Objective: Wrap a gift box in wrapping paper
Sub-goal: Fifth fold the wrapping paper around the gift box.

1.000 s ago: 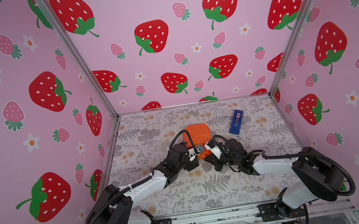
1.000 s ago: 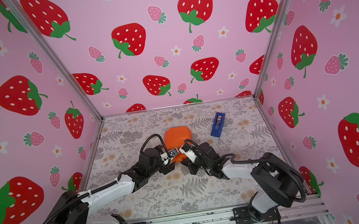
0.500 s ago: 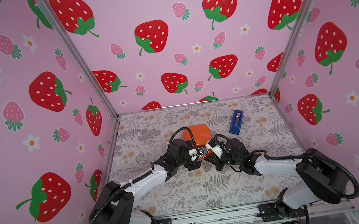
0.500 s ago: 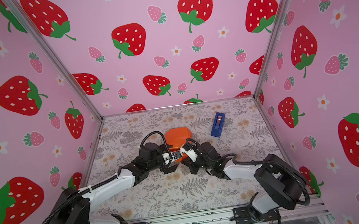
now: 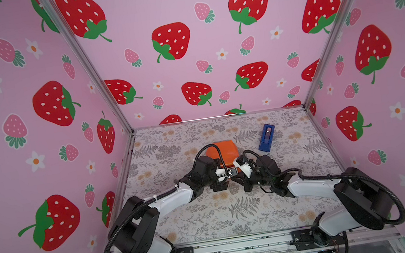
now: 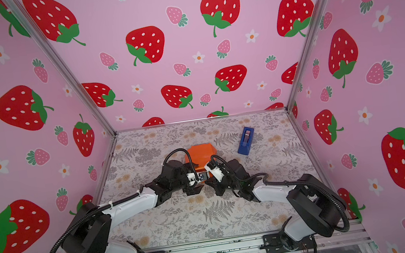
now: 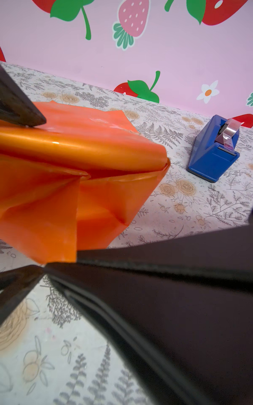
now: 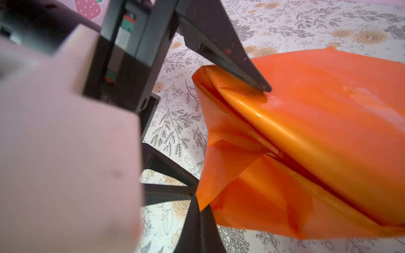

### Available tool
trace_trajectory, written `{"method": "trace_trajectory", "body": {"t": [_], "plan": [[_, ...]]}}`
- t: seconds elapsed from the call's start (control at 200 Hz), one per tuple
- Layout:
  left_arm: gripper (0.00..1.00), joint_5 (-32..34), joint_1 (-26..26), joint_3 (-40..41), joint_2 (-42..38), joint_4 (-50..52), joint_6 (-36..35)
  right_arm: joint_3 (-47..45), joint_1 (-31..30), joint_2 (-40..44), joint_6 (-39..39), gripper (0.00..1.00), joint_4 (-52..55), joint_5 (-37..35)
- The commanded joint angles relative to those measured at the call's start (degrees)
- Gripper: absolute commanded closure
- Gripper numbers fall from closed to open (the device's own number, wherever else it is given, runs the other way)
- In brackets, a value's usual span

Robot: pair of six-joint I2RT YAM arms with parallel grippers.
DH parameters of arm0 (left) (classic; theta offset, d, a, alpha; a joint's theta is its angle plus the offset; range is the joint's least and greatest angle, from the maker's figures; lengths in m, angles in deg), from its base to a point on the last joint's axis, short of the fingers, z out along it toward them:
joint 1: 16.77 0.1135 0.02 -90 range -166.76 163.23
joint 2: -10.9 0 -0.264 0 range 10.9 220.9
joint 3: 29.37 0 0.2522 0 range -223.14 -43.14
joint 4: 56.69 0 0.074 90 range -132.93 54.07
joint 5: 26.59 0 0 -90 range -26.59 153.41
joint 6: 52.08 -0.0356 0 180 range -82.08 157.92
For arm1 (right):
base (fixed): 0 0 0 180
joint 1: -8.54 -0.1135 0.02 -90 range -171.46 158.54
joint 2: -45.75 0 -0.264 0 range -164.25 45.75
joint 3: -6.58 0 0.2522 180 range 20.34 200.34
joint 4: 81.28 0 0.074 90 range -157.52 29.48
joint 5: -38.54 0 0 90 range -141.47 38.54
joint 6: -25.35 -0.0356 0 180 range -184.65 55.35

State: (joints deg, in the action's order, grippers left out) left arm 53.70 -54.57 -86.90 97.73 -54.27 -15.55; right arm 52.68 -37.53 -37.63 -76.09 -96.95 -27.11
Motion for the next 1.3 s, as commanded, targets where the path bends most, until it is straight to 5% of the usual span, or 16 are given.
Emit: {"method": "trace_trajectory", "body": {"t": [0.0,0.505,0.575,0.78,1.061,1.291], "plan": [[0.01,3.22,-0.58,-0.98,0.78,-3.57,-1.9,1.65,0.01,0.34,-0.37,1.0,-0.63,1.9],[0.04,10.69,-1.92,0.66,3.04,-7.76,-2.49,1.56,0.01,0.31,-1.48,1.0,0.52,3.0],[0.06,10.86,-1.92,0.61,3.18,-7.47,-1.87,1.42,0.0,0.6,-1.48,0.87,1.24,2.71],[0.13,10.95,-1.92,0.97,4.66,-7.21,-0.61,-0.22,0.17,3.68,-2.04,0.68,4.23,-0.49],[0.16,11.83,-1.92,1.31,7.99,-8.73,1.3,-4.94,3.67,9.06,-6.63,0.6,7.64,-10.51],[0.22,11.08,-1.93,0.83,9.12,-7.07,1.87,-3.59,5.1,3.96,-5.29,0.51,6.39,-9.72]]}}
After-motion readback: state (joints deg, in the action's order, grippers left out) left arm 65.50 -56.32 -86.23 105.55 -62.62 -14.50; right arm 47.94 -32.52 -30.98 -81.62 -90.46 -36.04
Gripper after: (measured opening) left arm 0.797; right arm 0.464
